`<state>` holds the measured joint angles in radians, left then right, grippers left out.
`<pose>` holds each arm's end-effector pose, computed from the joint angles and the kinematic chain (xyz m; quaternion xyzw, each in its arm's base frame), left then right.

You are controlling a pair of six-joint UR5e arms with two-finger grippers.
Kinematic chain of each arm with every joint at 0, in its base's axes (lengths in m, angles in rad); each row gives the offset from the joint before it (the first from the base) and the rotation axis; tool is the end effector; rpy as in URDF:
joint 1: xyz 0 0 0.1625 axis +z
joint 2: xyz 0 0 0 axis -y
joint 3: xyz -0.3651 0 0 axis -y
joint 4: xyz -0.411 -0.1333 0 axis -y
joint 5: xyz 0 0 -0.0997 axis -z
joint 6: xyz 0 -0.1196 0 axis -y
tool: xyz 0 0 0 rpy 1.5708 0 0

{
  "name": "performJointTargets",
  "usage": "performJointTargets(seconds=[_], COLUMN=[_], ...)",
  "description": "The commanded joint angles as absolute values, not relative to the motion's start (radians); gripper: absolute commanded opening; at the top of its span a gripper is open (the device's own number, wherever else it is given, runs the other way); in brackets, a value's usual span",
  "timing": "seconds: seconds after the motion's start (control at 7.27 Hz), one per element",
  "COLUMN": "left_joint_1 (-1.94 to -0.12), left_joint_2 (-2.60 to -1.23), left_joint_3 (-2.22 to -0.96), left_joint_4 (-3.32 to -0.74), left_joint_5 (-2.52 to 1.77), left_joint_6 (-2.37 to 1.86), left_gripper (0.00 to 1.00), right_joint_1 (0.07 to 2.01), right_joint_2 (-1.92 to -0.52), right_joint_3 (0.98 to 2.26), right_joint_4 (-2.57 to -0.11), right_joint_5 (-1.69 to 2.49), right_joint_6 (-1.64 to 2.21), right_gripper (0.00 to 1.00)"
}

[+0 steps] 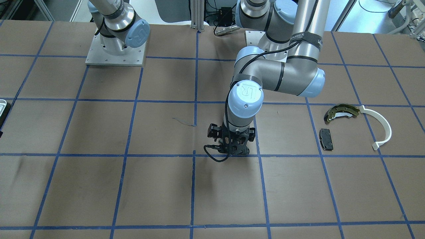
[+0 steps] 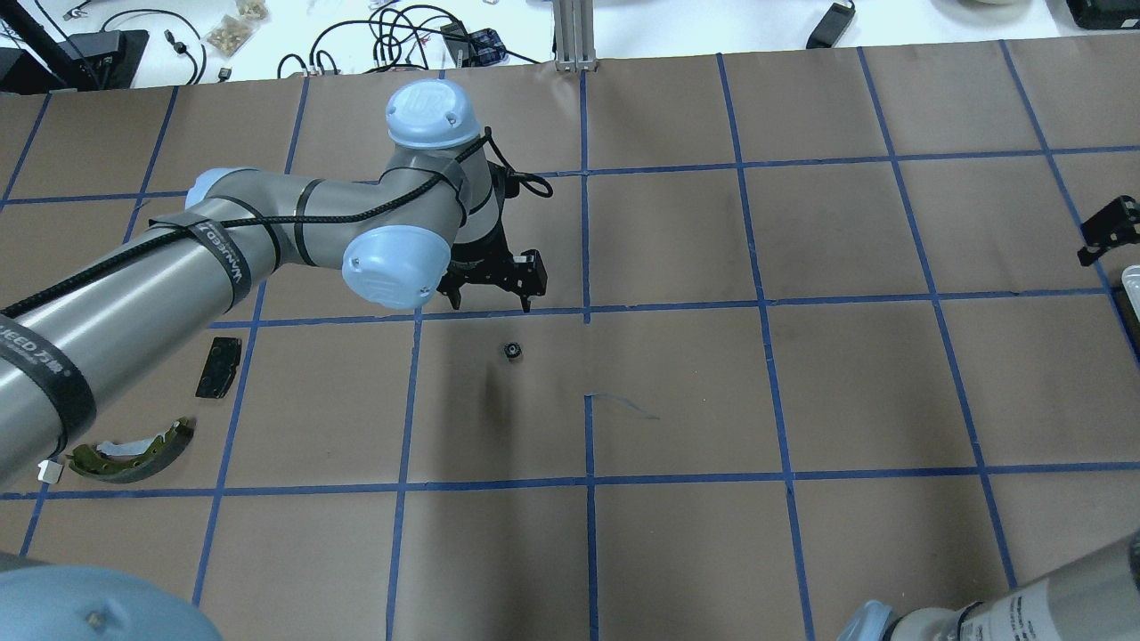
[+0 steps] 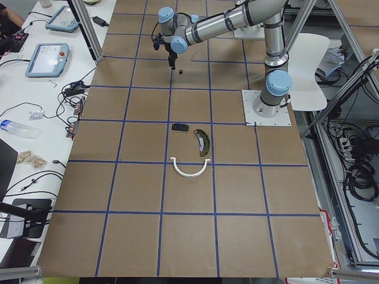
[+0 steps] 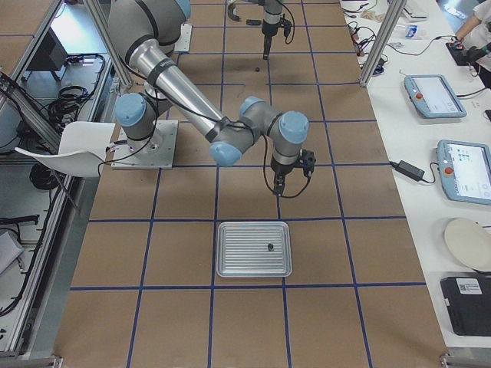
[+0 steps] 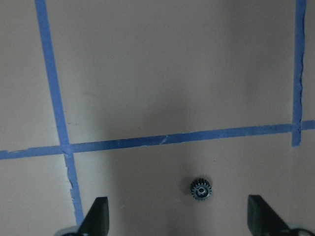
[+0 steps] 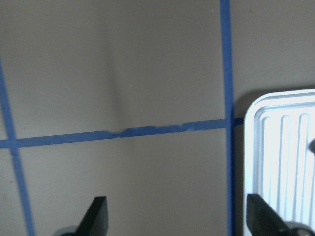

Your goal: Place bearing gear from tray to pile

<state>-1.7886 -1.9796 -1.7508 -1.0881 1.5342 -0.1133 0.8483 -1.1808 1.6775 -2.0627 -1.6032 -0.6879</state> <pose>-0.2583 -0.5301 0.1399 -0.0512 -0.9971 -0.0553 0.0093 -0.2992 -0.5351 0.1843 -0.0173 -0.9997 -0.0123 0.0108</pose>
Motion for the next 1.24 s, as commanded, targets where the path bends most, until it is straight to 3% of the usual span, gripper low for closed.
performJointTargets(seconds=[0.0, 0.14, 0.28, 0.41, 0.83, 1.1], left_joint_1=[-1.796, -1.796, -1.798, -1.798, -1.801, -1.813], left_joint_2=[-1.996, -2.0, -2.006, -2.013, -2.026, -2.034], left_joint_3=[-1.81, -1.819, -1.819, -1.821, -1.821, -1.819], left_joint_4=[-1.01, -1.009, -1.009, -1.009, -1.011, -1.011], left_joint_5=[1.519, 1.519, 1.519, 1.516, 1.516, 1.517], left_joint_6=[-0.114, -0.107, -0.113, -0.117, -0.118, -0.12], left_gripper=[0.94, 0.83, 0.78, 0.69, 0.68, 0.68], right_joint_1=[0.748, 0.705, 0.678, 0.672, 0.663, 0.663], right_joint_2=[-1.056, -1.02, -1.003, -0.985, -0.954, -0.936], right_joint_3=[1.672, 1.666, 1.657, 1.652, 1.591, 1.586], right_joint_4=[-2.297, -2.298, -2.299, -2.299, -2.298, -2.298], right_joint_5=[-1.626, -1.62, -1.623, -1.631, -1.625, -1.618], right_joint_6=[-1.002, -1.053, -1.061, -1.062, -1.058, -1.046], right_gripper=[1.0, 1.0, 0.86, 0.85, 0.82, 0.73])
